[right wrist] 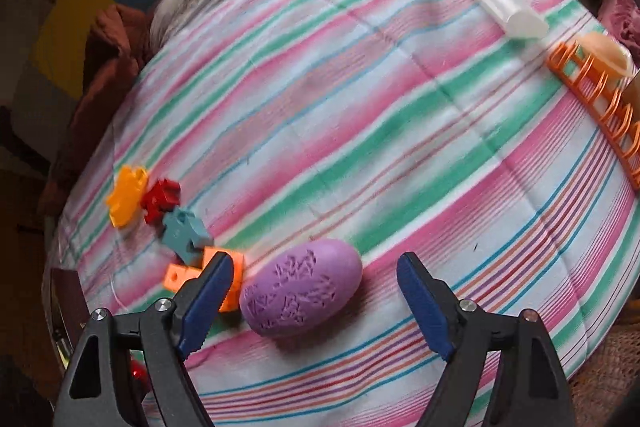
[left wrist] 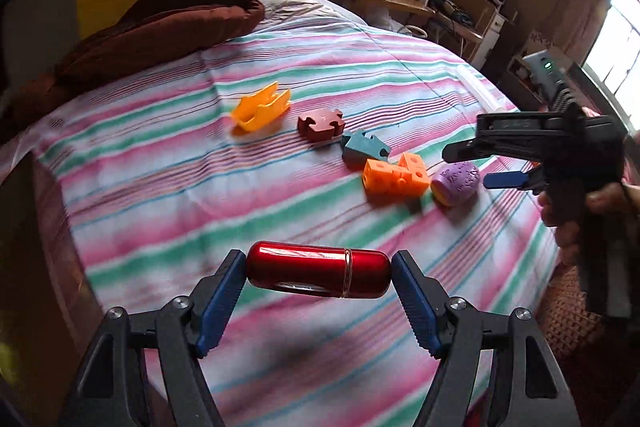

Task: Organize rigid objects
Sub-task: 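Grasp the red cylinder with left tool while right tool approaches the purple egg, then set the red cylinder in the tray with left tool while right tool grasps purple egg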

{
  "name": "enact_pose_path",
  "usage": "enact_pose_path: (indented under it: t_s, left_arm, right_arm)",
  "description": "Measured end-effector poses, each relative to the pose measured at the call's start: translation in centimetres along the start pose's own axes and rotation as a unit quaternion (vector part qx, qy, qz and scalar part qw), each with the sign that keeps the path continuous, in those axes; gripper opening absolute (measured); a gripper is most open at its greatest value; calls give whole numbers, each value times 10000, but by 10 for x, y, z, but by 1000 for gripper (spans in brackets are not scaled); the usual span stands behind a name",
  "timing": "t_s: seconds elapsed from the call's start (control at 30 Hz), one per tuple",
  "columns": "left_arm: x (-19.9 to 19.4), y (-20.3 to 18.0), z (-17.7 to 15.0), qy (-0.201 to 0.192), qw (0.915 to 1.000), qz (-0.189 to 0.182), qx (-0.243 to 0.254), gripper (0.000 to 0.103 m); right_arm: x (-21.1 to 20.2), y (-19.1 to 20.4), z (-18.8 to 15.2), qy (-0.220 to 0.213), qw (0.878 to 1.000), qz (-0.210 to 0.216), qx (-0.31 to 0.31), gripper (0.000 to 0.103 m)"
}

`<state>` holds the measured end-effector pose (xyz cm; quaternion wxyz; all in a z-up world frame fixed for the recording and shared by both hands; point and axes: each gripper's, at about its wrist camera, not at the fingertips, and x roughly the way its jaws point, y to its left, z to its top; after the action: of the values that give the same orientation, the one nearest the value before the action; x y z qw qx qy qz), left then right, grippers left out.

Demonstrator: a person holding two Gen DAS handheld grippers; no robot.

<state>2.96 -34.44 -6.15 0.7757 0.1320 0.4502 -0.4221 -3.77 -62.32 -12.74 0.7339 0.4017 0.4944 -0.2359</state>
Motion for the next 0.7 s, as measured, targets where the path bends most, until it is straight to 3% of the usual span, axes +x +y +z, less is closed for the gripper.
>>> enact_pose_path:
  t_s: [0.17,0.27,0.33,0.47,0.57,0.7]
  left_arm:
    - [-27,7,-14,-159,9997,85,-155,75]
    - [-43,13,-21,-271,9992,93,-265,75]
    - [-51,17,-25,-332,9988,110,-346,75]
    - [-74,25,-35,-494,9978,146,-416,75]
    - [-93,41,-42,-606,9961,192,-612,75]
    - [-119,80,-55,-749,9909,454,-1022,75]
  right_arm:
    - [0,1,-6,115,9999,82,-45,83]
    - [6,11,-6,80,9991,-249,-323,80]
    - [5,20,-6,-120,9968,-501,-607,66]
    - [7,31,-9,-293,9910,-766,-1063,58]
    - [10,25,-6,-224,9926,-682,-980,57]
    - [15,33,-12,-281,9867,-963,-1283,59]
